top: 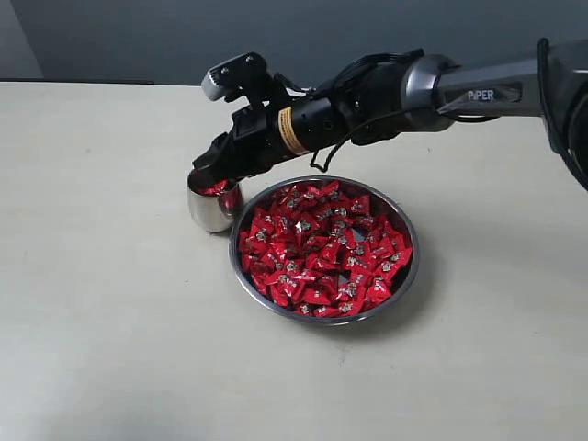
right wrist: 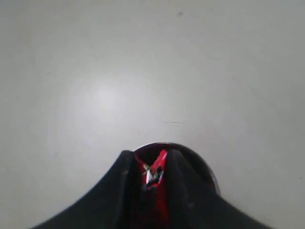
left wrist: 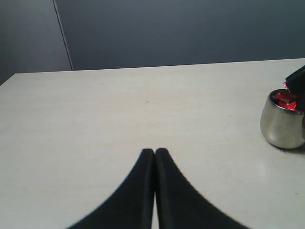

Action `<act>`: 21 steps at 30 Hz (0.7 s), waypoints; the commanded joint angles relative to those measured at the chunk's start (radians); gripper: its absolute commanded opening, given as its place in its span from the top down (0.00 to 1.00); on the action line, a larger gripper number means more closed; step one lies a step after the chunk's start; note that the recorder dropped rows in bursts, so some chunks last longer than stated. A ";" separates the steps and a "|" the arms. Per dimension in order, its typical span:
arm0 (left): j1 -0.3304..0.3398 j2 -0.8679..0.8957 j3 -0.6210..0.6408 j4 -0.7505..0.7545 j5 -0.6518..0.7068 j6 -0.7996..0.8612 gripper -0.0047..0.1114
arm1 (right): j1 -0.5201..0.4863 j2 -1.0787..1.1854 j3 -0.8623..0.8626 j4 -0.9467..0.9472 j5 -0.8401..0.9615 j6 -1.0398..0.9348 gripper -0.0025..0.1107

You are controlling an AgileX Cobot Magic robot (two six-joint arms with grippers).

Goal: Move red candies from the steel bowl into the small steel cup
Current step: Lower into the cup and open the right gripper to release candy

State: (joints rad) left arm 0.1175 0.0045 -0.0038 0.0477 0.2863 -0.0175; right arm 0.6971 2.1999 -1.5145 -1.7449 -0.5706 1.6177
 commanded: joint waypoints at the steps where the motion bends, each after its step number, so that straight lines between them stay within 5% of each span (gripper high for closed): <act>1: 0.001 -0.004 0.004 -0.003 -0.002 -0.002 0.96 | 0.001 -0.002 -0.006 0.001 -0.003 0.005 0.99; 5: 0.001 -0.004 0.004 -0.003 -0.002 -0.002 0.96 | 0.001 -0.002 -0.006 0.001 0.007 0.005 0.98; 11: 0.001 -0.004 0.004 -0.003 -0.002 -0.002 0.96 | 0.001 -0.002 -0.006 0.001 0.021 0.008 0.63; 21: 0.001 -0.004 0.004 -0.003 -0.002 -0.002 0.96 | 0.001 -0.002 -0.006 0.001 0.023 0.011 0.63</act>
State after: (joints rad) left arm 0.1175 0.0045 -0.0038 0.0477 0.2863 -0.0175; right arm 0.6971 2.1999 -1.5153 -1.7449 -0.5533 1.6281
